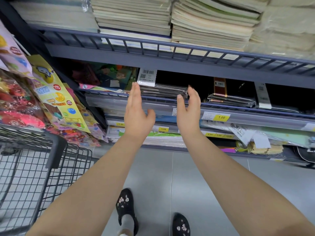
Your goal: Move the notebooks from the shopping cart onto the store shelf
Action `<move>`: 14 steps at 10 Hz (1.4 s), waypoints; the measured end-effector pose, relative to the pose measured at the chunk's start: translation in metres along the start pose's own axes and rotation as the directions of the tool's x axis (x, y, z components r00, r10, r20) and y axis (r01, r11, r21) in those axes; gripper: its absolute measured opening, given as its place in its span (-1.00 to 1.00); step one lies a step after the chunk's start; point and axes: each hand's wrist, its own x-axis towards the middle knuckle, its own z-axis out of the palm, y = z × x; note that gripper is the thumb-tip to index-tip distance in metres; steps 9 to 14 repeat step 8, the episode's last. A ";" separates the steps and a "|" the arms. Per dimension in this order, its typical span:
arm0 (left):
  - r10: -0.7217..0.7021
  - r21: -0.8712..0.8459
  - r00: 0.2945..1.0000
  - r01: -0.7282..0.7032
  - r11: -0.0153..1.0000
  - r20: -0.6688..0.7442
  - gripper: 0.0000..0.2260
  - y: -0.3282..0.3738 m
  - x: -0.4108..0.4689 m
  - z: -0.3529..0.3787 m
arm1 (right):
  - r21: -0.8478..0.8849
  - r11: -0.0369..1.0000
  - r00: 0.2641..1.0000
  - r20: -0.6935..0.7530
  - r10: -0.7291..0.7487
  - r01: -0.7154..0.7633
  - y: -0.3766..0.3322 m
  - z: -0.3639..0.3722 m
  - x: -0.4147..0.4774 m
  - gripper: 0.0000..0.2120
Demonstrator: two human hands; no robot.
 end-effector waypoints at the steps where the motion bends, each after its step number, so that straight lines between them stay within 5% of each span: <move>1: 0.009 0.000 1.000 -0.009 1.000 0.016 -0.30 0.001 -0.002 0.001 | 0.009 1.000 1.000 -0.004 0.015 -0.015 0.000 0.000 -0.001 -0.55; 3: 0.057 0.163 0.990 -0.078 0.984 0.127 -0.25 -0.002 -0.003 -0.007 | -0.075 0.996 0.992 0.106 0.062 -0.054 -0.004 -0.007 -0.006 -0.45; 4: -0.031 0.371 0.961 -0.076 0.925 0.274 -0.19 0.004 -0.006 -0.018 | -0.252 0.965 0.966 0.225 0.126 -0.068 -0.003 -0.020 -0.008 -0.27; 5: -0.199 0.537 0.875 -0.079 0.840 0.441 -0.16 0.024 -0.003 -0.040 | -0.521 0.852 0.902 0.343 0.264 -0.051 -0.013 -0.042 -0.009 -0.14; 6: -0.192 0.608 0.819 -0.223 0.762 0.541 -0.19 0.056 0.001 -0.066 | -0.707 0.705 0.864 0.390 0.319 0.059 -0.039 -0.070 -0.011 -0.10; 8: -0.138 0.604 0.750 -0.393 0.694 0.647 -0.27 0.122 -0.006 -0.102 | -0.762 0.643 0.828 0.407 0.385 0.076 -0.088 -0.125 -0.028 -0.07; 14: -0.138 0.604 0.750 -0.393 0.694 0.647 -0.27 0.122 -0.006 -0.102 | -0.762 0.643 0.828 0.407 0.385 0.076 -0.088 -0.125 -0.028 -0.07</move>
